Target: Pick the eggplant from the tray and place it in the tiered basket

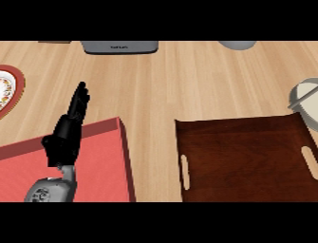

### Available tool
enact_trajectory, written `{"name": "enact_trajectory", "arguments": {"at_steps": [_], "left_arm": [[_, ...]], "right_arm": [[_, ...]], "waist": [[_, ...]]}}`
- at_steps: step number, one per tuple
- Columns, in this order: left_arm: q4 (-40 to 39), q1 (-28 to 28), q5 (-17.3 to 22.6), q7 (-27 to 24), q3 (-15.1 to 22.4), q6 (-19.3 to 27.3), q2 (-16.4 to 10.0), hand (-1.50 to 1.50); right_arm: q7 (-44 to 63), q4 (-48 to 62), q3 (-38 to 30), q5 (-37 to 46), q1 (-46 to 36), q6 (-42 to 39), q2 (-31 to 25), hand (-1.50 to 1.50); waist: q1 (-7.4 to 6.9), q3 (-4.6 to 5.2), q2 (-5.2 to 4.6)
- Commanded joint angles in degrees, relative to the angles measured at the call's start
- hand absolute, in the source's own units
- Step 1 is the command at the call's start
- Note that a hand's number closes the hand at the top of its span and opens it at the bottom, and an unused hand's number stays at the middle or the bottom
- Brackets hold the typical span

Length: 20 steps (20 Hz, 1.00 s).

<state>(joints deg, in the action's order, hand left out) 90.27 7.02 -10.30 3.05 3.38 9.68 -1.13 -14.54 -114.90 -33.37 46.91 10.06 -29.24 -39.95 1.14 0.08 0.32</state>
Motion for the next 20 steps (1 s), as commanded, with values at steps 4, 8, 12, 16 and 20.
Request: {"name": "enact_trajectory", "arguments": {"at_steps": [4, 8, 12, 16, 20], "left_arm": [[-2.64, 2.32, 0.88, -1.41, -1.05, -0.32, 0.31, 0.00], [0.11, 0.69, -0.11, -0.11, 0.33, -0.82, -0.40, 0.00], [-0.94, -0.25, 0.24, -2.38, 0.07, -0.98, -0.28, 0.00], [-0.51, 1.16, 1.26, -0.69, 0.47, -1.50, -0.06, 0.00], [5.09, -3.33, 0.71, 0.78, 0.83, -1.66, -1.05, 0.00]], "right_arm": [[4.53, -0.86, -15.41, -13.51, -8.07, -16.64, -8.28, 1.50], [7.31, 10.22, -16.49, -19.75, -16.79, -21.15, -13.13, 1.50], [18.65, 11.40, -14.94, -27.54, -23.93, -26.73, -8.93, 1.50], [22.83, 16.29, -4.47, -23.63, -31.95, -21.01, -12.42, 1.50], [22.59, 17.60, -4.01, -22.46, -32.12, -18.13, -11.52, 1.50]], "waist": [[-0.60, -0.01, -0.23], [-1.61, -0.02, -0.34], [-2.06, 0.05, -0.37], [-2.23, -0.03, -0.48], [-1.65, -0.07, -0.30]]}}
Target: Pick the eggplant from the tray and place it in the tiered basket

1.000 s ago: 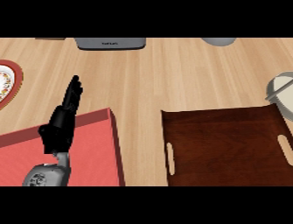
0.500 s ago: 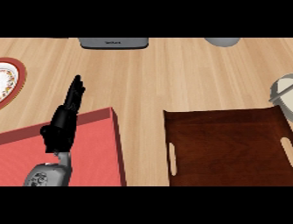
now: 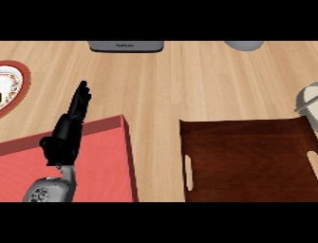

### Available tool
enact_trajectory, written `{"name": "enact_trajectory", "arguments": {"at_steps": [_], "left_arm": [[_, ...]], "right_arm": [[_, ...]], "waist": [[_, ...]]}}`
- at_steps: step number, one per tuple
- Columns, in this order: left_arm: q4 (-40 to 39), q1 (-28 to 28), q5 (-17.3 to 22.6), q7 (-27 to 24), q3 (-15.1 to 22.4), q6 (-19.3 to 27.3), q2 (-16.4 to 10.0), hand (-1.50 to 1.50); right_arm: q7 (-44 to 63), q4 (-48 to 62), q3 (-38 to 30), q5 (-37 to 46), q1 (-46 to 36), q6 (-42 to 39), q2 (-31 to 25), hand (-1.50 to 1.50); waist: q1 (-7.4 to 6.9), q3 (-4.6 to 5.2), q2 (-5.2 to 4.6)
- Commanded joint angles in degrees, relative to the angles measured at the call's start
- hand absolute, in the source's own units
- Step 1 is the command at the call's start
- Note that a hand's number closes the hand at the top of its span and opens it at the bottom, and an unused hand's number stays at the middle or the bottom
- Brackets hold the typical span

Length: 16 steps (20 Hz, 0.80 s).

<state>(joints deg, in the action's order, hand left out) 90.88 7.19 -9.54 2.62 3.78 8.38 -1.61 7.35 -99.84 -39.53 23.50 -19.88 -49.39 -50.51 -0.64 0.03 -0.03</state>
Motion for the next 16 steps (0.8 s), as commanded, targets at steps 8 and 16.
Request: {"name": "enact_trajectory", "arguments": {"at_steps": [8, 16], "left_arm": [[-6.50, 4.83, -0.60, -1.68, -1.65, 0.55, 0.12, 0.00], [1.42, 1.40, 0.34, 2.93, 0.11, -1.01, 0.15, 0.00]], "right_arm": [[-10.97, 21.51, 15.60, 15.60, -8.04, 21.33, -1.48, 1.50], [-9.60, 37.24, 14.96, 15.21, -15.09, 20.87, -1.56, 1.50]], "waist": [[-0.54, -0.05, -0.46], [-0.63, -0.05, -0.16]]}}
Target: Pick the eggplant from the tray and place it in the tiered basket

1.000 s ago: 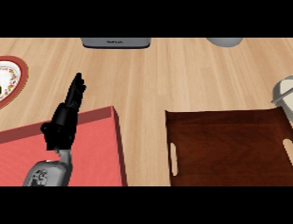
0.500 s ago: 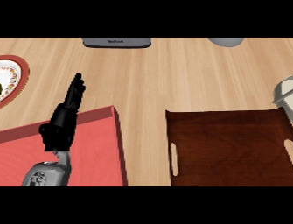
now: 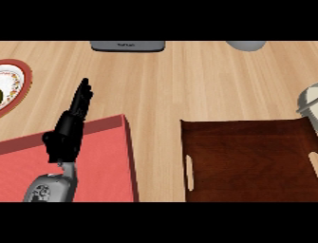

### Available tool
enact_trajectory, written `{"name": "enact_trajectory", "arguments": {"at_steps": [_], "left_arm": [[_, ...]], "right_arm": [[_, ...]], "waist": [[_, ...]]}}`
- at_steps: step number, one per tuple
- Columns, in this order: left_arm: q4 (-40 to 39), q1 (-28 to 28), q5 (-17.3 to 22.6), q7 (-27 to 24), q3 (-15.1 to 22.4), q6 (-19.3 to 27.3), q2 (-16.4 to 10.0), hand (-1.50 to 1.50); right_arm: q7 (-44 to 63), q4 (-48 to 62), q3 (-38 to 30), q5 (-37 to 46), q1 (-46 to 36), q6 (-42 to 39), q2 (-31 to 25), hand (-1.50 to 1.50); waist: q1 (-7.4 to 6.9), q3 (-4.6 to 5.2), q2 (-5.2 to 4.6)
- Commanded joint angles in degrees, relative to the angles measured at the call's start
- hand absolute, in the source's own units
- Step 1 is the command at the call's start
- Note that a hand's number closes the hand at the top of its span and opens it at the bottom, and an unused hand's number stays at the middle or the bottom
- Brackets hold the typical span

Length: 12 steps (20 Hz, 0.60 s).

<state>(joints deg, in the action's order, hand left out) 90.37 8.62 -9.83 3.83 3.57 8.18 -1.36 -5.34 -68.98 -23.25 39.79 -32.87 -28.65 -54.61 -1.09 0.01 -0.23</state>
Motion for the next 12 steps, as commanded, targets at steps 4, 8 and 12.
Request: {"name": "enact_trajectory", "arguments": {"at_steps": [4, 8, 12], "left_arm": [[-1.75, 1.52, -1.44, 0.28, 1.34, 2.24, 1.31, 0.00], [-1.24, -1.92, -0.37, -3.35, 0.60, 0.45, 0.41, 0.00], [0.30, -0.83, -0.05, -0.61, -0.03, 0.19, -0.05, 0.00]], "right_arm": [[5.27, 12.74, -1.46, -3.82, -8.35, -3.40, 3.26, -1.50], [0.11, 18.83, -6.10, -7.64, -7.61, -0.91, 4.21, -1.50], [3.34, 22.03, -13.15, -12.60, -11.12, 0.73, 3.24, -1.50]], "waist": [[0.14, 0.01, 0.02], [0.04, -0.03, 0.05], [0.37, -0.04, 0.19]]}}
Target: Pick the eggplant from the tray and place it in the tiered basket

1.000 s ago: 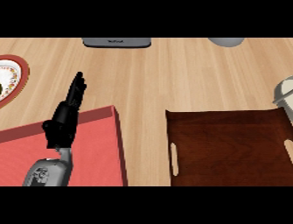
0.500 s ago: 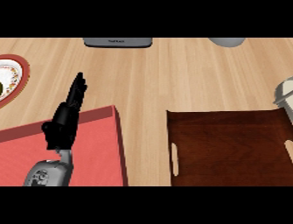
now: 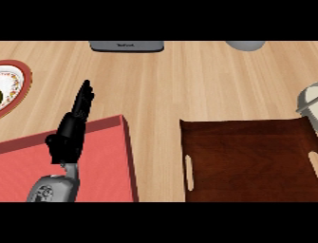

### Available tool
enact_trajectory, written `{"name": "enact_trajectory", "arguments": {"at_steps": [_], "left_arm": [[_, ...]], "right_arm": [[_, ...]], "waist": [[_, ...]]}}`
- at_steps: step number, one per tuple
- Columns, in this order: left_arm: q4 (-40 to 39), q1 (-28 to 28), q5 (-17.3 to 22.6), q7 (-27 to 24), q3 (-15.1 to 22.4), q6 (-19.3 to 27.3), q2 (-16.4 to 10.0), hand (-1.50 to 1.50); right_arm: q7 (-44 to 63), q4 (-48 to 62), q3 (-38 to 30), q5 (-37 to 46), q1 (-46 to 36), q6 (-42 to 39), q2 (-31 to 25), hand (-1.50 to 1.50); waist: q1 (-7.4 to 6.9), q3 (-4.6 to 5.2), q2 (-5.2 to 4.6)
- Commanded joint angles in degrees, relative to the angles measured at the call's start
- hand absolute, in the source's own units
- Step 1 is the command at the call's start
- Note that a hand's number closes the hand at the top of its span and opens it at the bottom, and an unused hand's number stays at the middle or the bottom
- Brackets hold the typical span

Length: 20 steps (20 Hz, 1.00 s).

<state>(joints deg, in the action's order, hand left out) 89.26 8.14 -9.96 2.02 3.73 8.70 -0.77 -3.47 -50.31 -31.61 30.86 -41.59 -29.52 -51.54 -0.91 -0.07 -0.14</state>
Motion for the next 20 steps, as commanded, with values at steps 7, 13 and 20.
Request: {"name": "enact_trajectory", "arguments": {"at_steps": [7, 13, 20], "left_arm": [[-0.15, -1.61, 1.42, -1.63, -1.16, -0.86, -0.93, 0.00], [2.65, -1.29, 0.89, 1.01, -0.44, -0.56, -0.92, 0.00], [2.40, -2.05, -0.32, 0.41, 0.57, 1.34, 0.57, 0.00]], "right_arm": [[4.96, 16.38, -14.21, -6.85, -3.28, 1.58, -12.68, -1.50], [-3.85, 29.16, -22.47, -11.43, 6.12, -3.24, -19.58, -1.50], [-13.87, 35.73, -25.71, -12.66, 15.93, -9.40, -24.45, -1.50]], "waist": [[0.40, -0.01, -0.17], [1.56, -0.35, -0.22], [2.11, -0.66, -0.39]]}}
